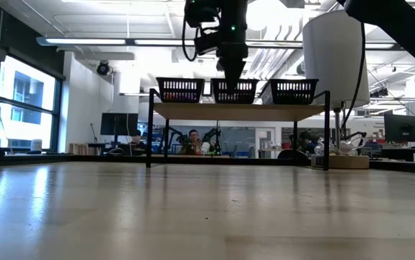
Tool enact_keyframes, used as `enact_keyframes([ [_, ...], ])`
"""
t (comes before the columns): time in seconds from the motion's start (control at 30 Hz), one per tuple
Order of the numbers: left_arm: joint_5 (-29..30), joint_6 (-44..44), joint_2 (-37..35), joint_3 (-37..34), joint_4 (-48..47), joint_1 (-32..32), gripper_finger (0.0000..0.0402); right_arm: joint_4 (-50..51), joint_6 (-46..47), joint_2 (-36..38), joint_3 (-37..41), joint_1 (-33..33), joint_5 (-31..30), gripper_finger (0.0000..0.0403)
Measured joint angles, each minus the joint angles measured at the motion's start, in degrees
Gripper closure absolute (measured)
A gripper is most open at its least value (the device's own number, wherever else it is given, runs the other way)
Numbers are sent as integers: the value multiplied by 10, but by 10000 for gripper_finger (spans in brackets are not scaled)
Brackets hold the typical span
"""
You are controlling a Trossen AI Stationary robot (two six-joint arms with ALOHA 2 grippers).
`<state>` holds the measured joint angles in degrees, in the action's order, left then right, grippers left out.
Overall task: Pick & Place Office Desk Supplies
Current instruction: Put the black basket with the crayon boxes on the shelf, then return to Home Position
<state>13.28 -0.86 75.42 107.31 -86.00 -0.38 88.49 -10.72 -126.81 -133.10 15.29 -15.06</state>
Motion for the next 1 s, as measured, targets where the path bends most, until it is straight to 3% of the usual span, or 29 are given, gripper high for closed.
enact_keyframes([
  [0.23, 0, 0, 0, 0, -2, 0, 330, -1, 0, 6, 0, -14, -32, 255],
  [0.47, 0, 13, 0, 0, -3, 0, 330, -3, -14, 33, 0, -36, -118, 236],
  [0.83, 0, 6, 0, 0, -27, 0, 330, 14, 22, 130, 0, -120, -82, 240],
  [1.0, 5, -53, 1, 0, -43, 0, 330, 15, 93, 179, 0, -171, -40, 248],
])
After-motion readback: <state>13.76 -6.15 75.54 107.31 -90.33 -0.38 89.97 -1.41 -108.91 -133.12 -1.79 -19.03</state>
